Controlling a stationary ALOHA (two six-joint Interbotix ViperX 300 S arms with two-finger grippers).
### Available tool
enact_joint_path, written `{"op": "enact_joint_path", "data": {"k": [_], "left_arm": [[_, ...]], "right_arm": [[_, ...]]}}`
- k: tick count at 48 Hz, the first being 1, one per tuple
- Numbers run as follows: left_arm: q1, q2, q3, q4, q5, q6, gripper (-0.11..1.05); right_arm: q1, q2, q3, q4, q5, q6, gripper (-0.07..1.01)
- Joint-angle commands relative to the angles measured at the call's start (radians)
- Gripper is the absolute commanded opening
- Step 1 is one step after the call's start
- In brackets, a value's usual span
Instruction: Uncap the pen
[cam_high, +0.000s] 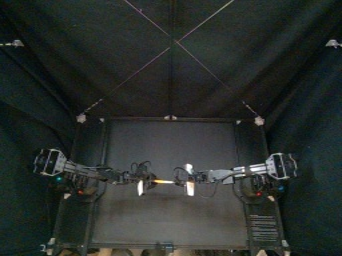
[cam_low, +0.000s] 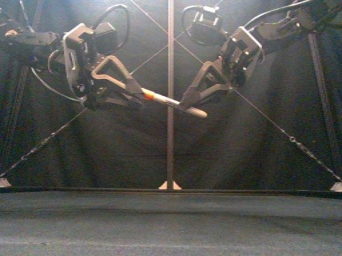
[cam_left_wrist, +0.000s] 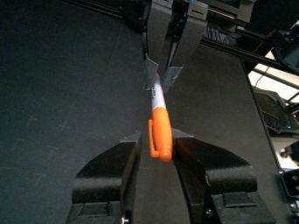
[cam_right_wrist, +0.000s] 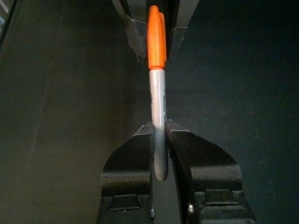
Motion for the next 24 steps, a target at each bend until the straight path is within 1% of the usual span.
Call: {"op": "enact_joint_path", "data": {"k": [1,3,9,10,11,14,16,17,18,24], "left_arm": [[-0.002,-0.003,-0.028,0.000,-0.009,0.0015,0.69],[-0.003,-0.003,-0.028,0.002,-0.009,0.0031,0.69],[-0.006,-0.003,-0.035,0.021,-0.008,0.0031,0.69],[-0.006,-0.003,-0.035,0.025,-0.008,0.0015,0.69],[-0.006,-0.003,-0.038,0.026,-0.008,0.0031,0.69],[-0.008,-0.003,-0.038,0.032,-0.008,0.0031,0.69],[-0.008,-0.005,-0.040,0.034,-0.008,0.0015,0.69],[-0.006,-0.003,-0.041,0.034,-0.009,0.0031,0.69],[-0.008,-0.003,-0.040,0.034,-0.009,0.0015,0.69],[-0.006,-0.003,-0.040,0.032,-0.009,0.0015,0.69]], "right_arm": [[-0.003,-0.037,-0.014,0.000,-0.009,-0.002,0.43],[-0.003,-0.035,-0.012,0.000,-0.009,-0.002,0.43],[-0.005,-0.031,-0.014,0.000,-0.011,-0.002,0.43],[-0.005,-0.031,-0.014,-0.002,-0.009,-0.002,0.43],[-0.005,-0.031,-0.014,-0.002,-0.009,-0.002,0.43],[-0.005,-0.028,-0.015,0.000,-0.009,-0.002,0.43],[-0.005,-0.026,-0.015,0.000,-0.009,-0.002,0.43],[-0.003,-0.025,-0.015,0.000,-0.009,-0.002,0.43],[-0.005,-0.023,-0.015,0.000,-0.009,-0.002,0.43],[-0.005,-0.023,-0.017,0.000,-0.009,-0.002,0.43]]}}
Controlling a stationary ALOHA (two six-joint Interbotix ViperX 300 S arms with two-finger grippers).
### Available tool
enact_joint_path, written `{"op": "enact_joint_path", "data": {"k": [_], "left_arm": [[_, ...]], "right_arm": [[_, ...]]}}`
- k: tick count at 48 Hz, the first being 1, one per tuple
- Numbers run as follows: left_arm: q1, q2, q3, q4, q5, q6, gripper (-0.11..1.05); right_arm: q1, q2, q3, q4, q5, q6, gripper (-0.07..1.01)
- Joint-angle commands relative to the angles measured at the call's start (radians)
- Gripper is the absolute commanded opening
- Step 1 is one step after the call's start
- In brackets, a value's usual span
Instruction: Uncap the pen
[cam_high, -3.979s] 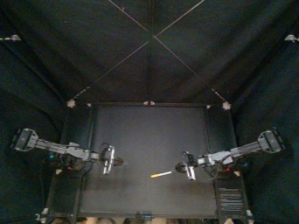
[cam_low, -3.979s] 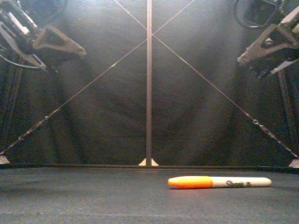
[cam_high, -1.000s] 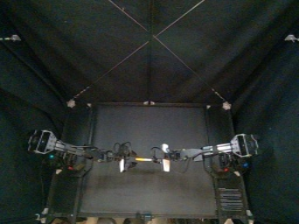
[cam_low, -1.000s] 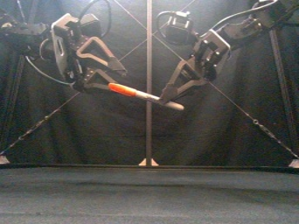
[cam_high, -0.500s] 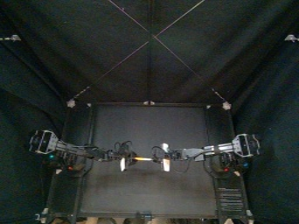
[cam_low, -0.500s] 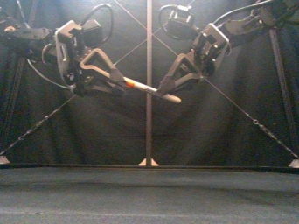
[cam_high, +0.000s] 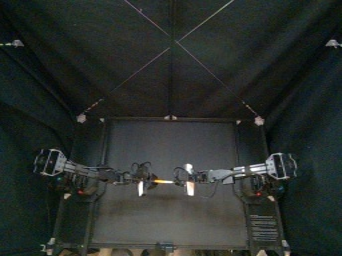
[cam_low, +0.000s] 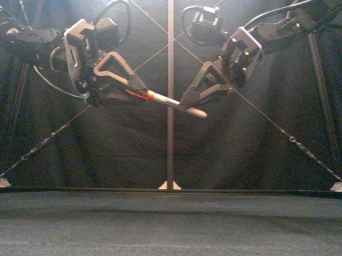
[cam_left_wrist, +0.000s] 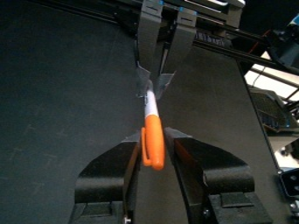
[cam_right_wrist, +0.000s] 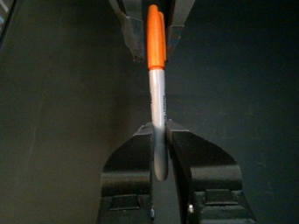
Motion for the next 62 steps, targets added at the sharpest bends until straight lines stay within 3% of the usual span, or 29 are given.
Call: {"op": "enact_joint_path", "data": {"k": [1,17,28,62], "left_arm": [[0.000,-0.005,-0.026,0.003,-0.009,0.0015,0.69],[0.006,-0.006,-0.029,0.002,-0.009,0.0015,0.65],[0.006,-0.008,-0.026,0.000,-0.009,0.0015,0.52],[0.006,-0.133,0.086,-0.009,-0.009,-0.0015,0.49]], "right_arm": [[-0.003,-0.025,-0.015,0.000,-0.008,0.003,0.43],[-0.005,-0.023,-0.011,0.000,-0.009,0.003,0.43],[-0.003,-0.023,-0.006,0.000,-0.008,0.005,0.43],[-0.037,-0.095,0.075,0.014,-0.009,0.008,0.43]]}}
